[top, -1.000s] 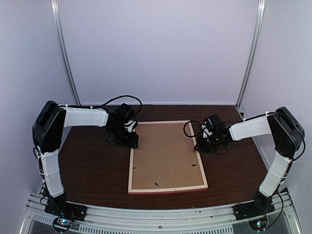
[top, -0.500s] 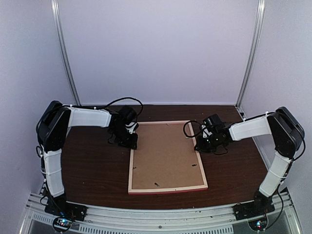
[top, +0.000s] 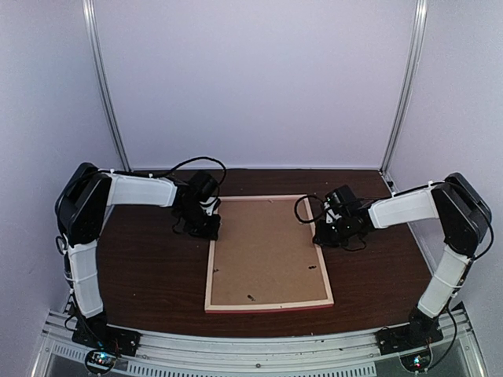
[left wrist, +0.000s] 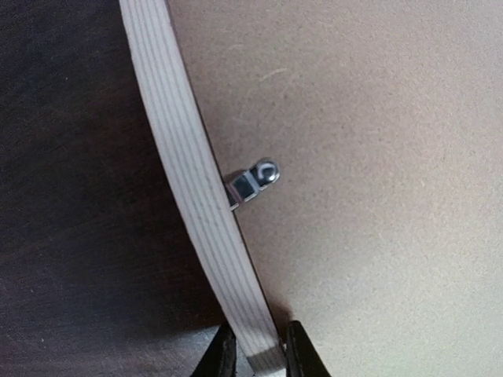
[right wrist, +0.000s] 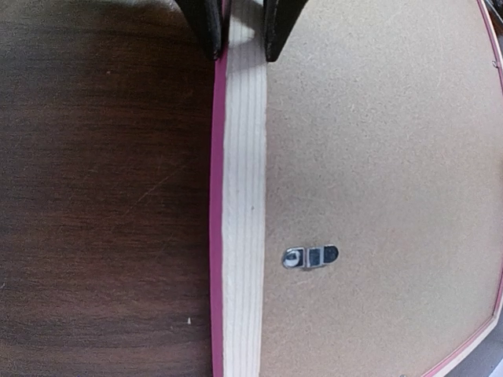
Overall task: Put the photo into the frame
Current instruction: Adjust the photo frame at the center of the board.
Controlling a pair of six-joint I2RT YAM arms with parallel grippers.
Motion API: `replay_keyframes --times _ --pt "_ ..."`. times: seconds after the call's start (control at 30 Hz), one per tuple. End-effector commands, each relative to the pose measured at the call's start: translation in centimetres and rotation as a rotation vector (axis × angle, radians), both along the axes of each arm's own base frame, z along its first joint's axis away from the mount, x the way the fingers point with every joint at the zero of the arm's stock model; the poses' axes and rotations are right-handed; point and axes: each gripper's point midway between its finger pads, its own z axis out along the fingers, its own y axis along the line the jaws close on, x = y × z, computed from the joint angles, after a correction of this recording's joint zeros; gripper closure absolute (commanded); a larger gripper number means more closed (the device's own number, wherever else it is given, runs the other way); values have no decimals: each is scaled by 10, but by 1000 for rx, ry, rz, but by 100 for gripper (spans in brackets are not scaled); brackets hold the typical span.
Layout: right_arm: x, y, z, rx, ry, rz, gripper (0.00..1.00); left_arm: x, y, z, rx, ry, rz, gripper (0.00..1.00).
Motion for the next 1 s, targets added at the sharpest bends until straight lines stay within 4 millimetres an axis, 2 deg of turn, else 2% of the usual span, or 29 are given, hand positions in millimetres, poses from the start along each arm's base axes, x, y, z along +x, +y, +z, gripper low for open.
replay_keyframes --times 0.0,0.43,0.63,0.97 --pt "-31 3 -17 -38 91 39 89 -12 17 -14 68 27 -12 84" --pt "-38 9 -11 -45 90 47 77 -18 34 -16 122 15 -9 88" --pt "-37 9 -5 -57 82 56 64 -19 35 -17 128 10 -21 88" --pt "-31 8 16 -80 39 69 45 -17 32 -15 115 3 -39 89"
